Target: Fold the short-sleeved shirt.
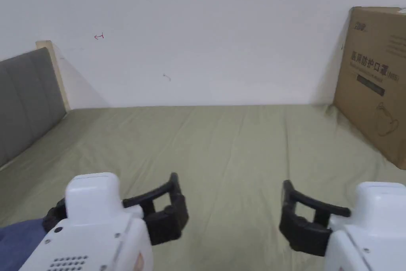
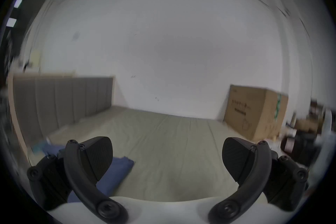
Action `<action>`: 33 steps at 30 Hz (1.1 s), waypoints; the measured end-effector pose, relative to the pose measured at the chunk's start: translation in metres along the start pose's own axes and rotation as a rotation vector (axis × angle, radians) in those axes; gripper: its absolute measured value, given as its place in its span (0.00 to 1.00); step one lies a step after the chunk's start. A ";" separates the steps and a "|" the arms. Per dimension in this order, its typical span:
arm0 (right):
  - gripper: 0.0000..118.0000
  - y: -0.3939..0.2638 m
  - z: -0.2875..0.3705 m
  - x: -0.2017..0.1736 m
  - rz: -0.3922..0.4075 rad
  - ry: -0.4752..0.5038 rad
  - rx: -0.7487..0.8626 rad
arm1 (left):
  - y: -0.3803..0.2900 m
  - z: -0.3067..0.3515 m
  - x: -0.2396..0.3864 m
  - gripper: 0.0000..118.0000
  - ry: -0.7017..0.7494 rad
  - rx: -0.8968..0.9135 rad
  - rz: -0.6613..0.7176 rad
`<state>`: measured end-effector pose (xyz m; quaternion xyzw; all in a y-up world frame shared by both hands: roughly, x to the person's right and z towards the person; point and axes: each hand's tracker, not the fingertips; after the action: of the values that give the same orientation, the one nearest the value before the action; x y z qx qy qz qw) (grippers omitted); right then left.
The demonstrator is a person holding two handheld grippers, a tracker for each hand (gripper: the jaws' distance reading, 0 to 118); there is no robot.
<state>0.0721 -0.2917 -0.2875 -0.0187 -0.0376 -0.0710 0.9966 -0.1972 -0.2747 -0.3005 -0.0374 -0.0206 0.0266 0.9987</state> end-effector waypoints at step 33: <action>0.00 -0.005 -0.002 -0.009 0.173 -0.054 -0.065 | -0.010 -0.008 -0.012 0.00 0.005 -0.078 0.019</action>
<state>0.0622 -0.2957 -0.2903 -0.0561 -0.0603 0.0148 0.9965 -0.2084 -0.2863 -0.3077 -0.0766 -0.0187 0.0351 0.9963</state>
